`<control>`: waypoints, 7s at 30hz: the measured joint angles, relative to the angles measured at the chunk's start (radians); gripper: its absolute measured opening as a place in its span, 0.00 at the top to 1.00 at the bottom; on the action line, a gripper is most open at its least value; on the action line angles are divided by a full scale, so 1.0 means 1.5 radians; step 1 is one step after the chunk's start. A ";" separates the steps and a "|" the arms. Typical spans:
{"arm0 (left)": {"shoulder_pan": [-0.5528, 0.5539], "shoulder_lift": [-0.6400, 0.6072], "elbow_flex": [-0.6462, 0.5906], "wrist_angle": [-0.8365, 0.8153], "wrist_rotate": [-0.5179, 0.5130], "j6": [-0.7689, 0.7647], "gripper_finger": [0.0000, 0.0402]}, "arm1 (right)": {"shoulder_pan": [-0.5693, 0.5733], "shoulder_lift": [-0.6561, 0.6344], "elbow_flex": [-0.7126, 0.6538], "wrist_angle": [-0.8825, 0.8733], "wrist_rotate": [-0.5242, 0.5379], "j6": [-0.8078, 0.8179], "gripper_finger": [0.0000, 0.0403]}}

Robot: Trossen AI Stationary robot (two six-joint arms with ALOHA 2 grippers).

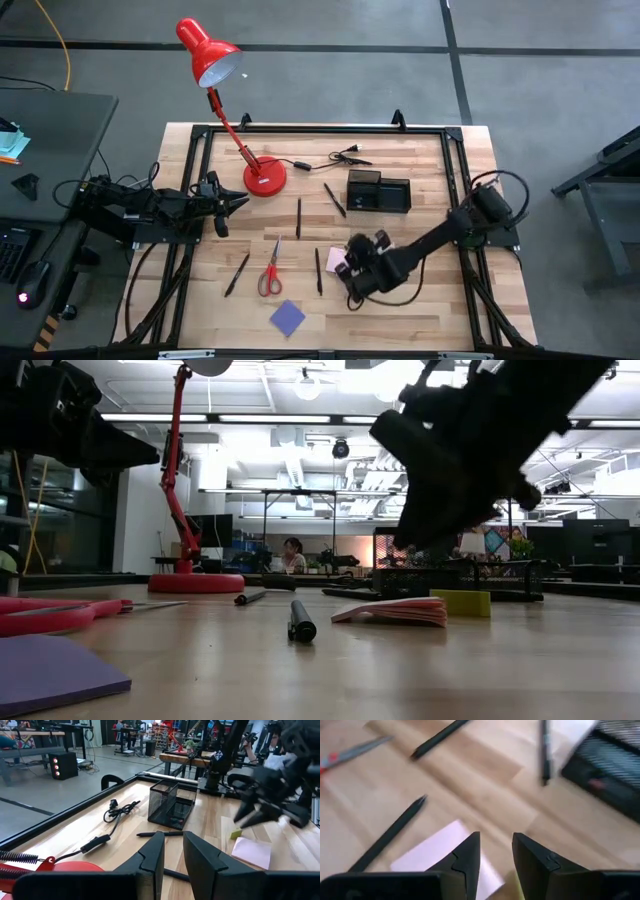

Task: Pick and place office supplies into organizer
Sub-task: Put the green eraser into the desk organizer

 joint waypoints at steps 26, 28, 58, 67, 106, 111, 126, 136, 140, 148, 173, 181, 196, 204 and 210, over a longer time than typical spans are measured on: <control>0.000 0.000 0.000 0.000 0.000 0.000 0.85 | 0.057 -0.101 -0.286 0.341 0.075 0.042 0.74; 0.000 0.000 0.000 0.000 0.000 0.000 0.85 | 0.057 -0.101 -0.286 0.319 0.066 0.063 0.74; 0.000 0.000 0.000 0.000 0.000 0.000 0.85 | 0.060 -0.063 -0.274 0.345 0.038 -0.007 0.53; 0.000 0.000 0.000 0.000 0.000 0.000 0.85 | 0.055 -0.039 -0.274 0.350 0.024 0.004 0.53; 0.000 0.000 0.000 0.000 0.000 0.000 0.84 | 0.014 -0.043 -0.274 0.352 0.045 -0.016 0.98; 0.000 0.000 0.000 0.000 0.000 0.000 0.85 | -0.011 -0.069 -0.252 0.329 0.085 -0.056 0.95; 0.000 0.000 0.000 0.000 0.000 0.000 0.84 | -0.151 -0.105 -0.033 -0.093 -0.005 -0.215 0.95; 0.000 0.000 0.000 0.000 0.000 0.000 0.85 | -0.219 -0.104 -0.013 -0.168 -0.095 -0.261 0.95; 0.000 0.000 0.000 0.000 0.000 0.000 0.85 | -0.239 -0.104 -0.013 -0.169 -0.096 -0.277 0.96; 0.000 0.000 0.000 0.000 0.000 0.000 0.84 | -0.269 -0.104 -0.013 -0.169 -0.100 -0.303 0.94; 0.000 0.000 0.000 0.000 0.000 0.000 0.85 | -0.282 -0.104 -0.013 -0.162 -0.081 -0.313 0.85; 0.000 0.000 0.000 0.000 0.000 0.000 0.84 | -0.282 -0.104 -0.023 -0.161 -0.076 -0.293 0.72; 0.000 0.000 0.000 0.000 0.000 0.000 0.85 | -0.281 -0.103 -0.070 -0.109 -0.078 -0.232 0.47; 0.000 0.000 0.000 0.000 0.000 0.000 0.85 | -0.290 -0.103 -0.070 -0.099 -0.086 -0.156 0.41; 0.000 0.000 0.000 0.000 0.000 0.000 0.85 | -0.290 -0.103 -0.070 -0.080 -0.113 -0.146 0.40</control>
